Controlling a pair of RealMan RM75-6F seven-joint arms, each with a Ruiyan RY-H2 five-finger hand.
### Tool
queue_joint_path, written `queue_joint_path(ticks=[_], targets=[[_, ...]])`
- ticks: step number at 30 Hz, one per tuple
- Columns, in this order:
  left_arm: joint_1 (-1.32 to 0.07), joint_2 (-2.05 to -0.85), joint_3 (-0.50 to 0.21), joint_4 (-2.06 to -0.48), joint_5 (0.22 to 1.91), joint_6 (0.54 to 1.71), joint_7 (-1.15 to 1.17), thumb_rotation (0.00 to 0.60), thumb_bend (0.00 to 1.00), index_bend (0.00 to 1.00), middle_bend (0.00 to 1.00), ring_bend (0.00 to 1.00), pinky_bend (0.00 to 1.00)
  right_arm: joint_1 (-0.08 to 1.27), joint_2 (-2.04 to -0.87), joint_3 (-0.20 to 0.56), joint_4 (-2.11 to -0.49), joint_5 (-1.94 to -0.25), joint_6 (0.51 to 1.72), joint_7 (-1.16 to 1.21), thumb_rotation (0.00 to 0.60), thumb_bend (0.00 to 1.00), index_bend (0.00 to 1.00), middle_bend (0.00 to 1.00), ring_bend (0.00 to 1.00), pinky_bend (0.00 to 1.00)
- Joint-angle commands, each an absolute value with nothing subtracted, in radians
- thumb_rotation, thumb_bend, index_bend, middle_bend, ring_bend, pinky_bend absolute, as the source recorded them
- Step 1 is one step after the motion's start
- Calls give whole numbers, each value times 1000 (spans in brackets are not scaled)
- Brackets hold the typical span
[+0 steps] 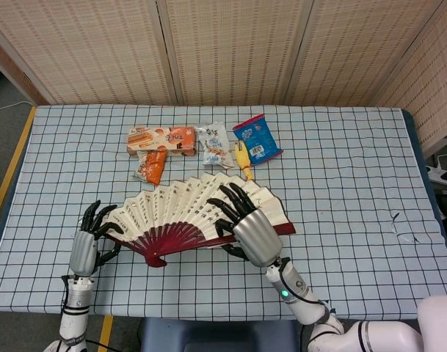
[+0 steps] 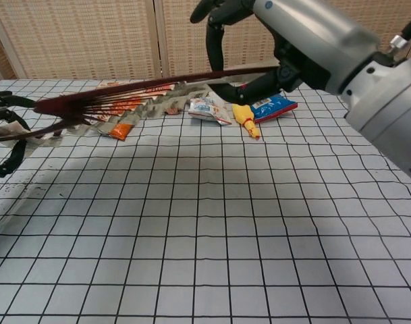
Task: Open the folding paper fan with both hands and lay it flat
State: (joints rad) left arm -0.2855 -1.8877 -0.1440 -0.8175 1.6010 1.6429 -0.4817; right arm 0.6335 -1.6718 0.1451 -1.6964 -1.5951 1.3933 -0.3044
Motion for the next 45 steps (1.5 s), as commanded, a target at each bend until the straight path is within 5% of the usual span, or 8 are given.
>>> queue_joint_path(ticks=[1, 16, 22, 24, 28, 35, 39, 45], targets=[[-288, -1936, -129, -703, 1609, 1671, -460, 600, 567, 445, 152, 0, 44, 594, -1670, 116, -1678, -1588, 1413, -220, 600, 756, 754, 195, 0, 0], [-274, -2009, -95, -484, 1583, 1658, -382, 600, 549, 133, 107, 0, 30, 496, -1665, -30, -1521, -1642, 1411, -35, 600, 756, 659, 195, 0, 0], [-257, -1981, -67, -433, 1572, 1588, -374, 600, 548, 0, 16, 0, 29, 491, -1564, -113, -1529, -1657, 1308, -108, 600, 753, 219, 69, 0, 0], [-257, -1956, -62, -447, 1568, 1562, -375, 600, 538, 0, 0, 0, 34, 502, -1524, -118, -1556, -1634, 1253, -182, 600, 661, 31, 0, 0, 0], [-258, -1853, -37, -582, 1560, 1457, -397, 600, 505, 0, 0, 0, 73, 520, -1445, -116, -1641, -1553, 1140, -303, 600, 377, 0, 0, 0, 0], [-260, -1676, 4, -901, 1554, 1351, -462, 600, 505, 0, 0, 0, 40, 564, -1341, -110, -1750, -1402, 985, -440, 600, 248, 0, 0, 0, 0], [-263, -1516, -13, -1178, 1561, 1388, -480, 600, 505, 0, 0, 0, 40, 616, -1160, -129, -1900, -1179, 864, -589, 600, 188, 0, 0, 0, 0], [-299, -1189, 168, -1617, 1685, 1236, -527, 600, 499, 0, 0, 0, 41, 656, -1068, -159, -1983, -940, 824, -674, 600, 184, 0, 0, 0, 0]])
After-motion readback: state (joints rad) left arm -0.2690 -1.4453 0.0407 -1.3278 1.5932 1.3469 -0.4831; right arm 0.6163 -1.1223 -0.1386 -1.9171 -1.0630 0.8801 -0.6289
